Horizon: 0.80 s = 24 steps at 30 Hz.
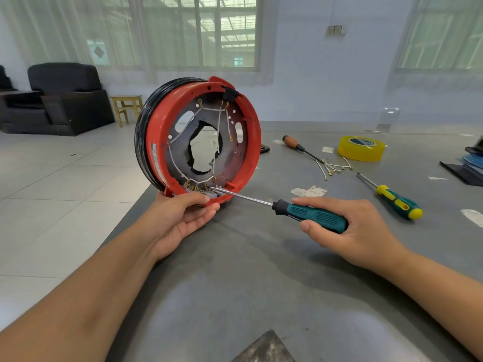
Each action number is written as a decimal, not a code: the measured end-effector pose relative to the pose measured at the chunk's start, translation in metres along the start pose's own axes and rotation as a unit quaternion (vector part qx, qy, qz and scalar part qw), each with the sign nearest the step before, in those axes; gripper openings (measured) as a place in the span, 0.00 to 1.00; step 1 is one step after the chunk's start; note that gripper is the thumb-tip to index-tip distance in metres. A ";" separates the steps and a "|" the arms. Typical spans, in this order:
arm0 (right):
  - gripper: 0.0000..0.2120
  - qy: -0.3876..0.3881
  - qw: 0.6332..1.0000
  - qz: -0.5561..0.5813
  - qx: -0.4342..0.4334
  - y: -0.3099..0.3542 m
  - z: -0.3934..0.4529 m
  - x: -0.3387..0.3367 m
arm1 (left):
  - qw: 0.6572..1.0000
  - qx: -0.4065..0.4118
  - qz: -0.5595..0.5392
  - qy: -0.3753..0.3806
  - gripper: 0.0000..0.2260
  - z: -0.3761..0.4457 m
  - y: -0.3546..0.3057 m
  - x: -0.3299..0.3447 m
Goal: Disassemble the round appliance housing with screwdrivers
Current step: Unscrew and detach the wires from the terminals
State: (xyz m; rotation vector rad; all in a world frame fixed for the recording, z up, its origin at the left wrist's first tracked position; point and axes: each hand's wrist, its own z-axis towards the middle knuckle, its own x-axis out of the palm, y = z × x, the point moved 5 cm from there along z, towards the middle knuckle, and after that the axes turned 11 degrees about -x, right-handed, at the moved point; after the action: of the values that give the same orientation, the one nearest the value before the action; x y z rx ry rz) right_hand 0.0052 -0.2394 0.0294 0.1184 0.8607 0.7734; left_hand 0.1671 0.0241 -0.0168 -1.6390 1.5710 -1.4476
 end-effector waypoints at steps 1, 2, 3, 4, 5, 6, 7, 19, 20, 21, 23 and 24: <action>0.17 0.006 1.000 -0.011 -0.005 0.000 0.000 0.001 | 1.000 0.001 -0.002 0.001 0.11 0.000 0.000 0.000; 0.17 0.012 1.000 -0.018 -0.009 0.000 0.000 0.002 | 1.000 0.001 -0.004 0.001 0.11 0.000 0.000 0.000; 0.18 0.017 1.000 -0.019 -0.008 0.000 0.000 0.003 | 1.000 0.000 -0.008 0.001 0.12 0.001 0.000 0.000; 0.18 0.021 1.000 -0.017 -0.004 -0.001 0.000 0.004 | 1.000 -0.001 -0.012 -0.001 0.12 0.001 0.001 -0.001; 0.18 0.026 1.000 -0.014 0.000 -0.002 0.000 0.005 | 1.000 -0.003 -0.016 -0.001 0.13 0.002 0.001 -0.001; 0.19 0.030 0.999 -0.014 0.002 -0.003 -0.001 0.006 | 1.000 -0.004 -0.019 0.000 0.13 0.002 0.001 -0.001; 0.18 0.029 0.999 -0.013 0.006 -0.005 -0.001 0.006 | 1.000 -0.005 -0.021 0.003 0.13 0.002 0.001 -0.001; 0.16 -0.053 0.988 0.114 0.089 -0.015 -0.002 -0.003 | 0.996 -0.048 0.002 0.070 0.21 -0.002 -0.002 -0.004; 0.16 -0.048 0.988 0.110 0.093 -0.015 -0.003 -0.002 | 0.995 -0.056 0.011 0.076 0.22 -0.003 -0.003 -0.005; 0.15 -0.045 0.989 0.106 0.095 -0.015 -0.003 -0.002 | 0.995 -0.062 0.022 0.077 0.22 -0.004 -0.004 -0.007; 0.15 -0.043 0.990 0.095 0.096 -0.014 -0.004 -0.002 | 0.995 -0.064 0.051 0.059 0.21 -0.006 -0.007 -0.011; 0.15 -0.042 0.990 0.091 0.097 -0.013 -0.004 -0.002 | 0.995 -0.060 0.065 0.046 0.21 -0.007 -0.009 -0.014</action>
State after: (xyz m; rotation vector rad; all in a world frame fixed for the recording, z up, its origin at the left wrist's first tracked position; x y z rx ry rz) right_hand 0.0088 -0.2515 0.0232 0.4044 0.8510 0.8476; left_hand 0.1675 0.0414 -0.0117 -1.5236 1.8127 -1.4026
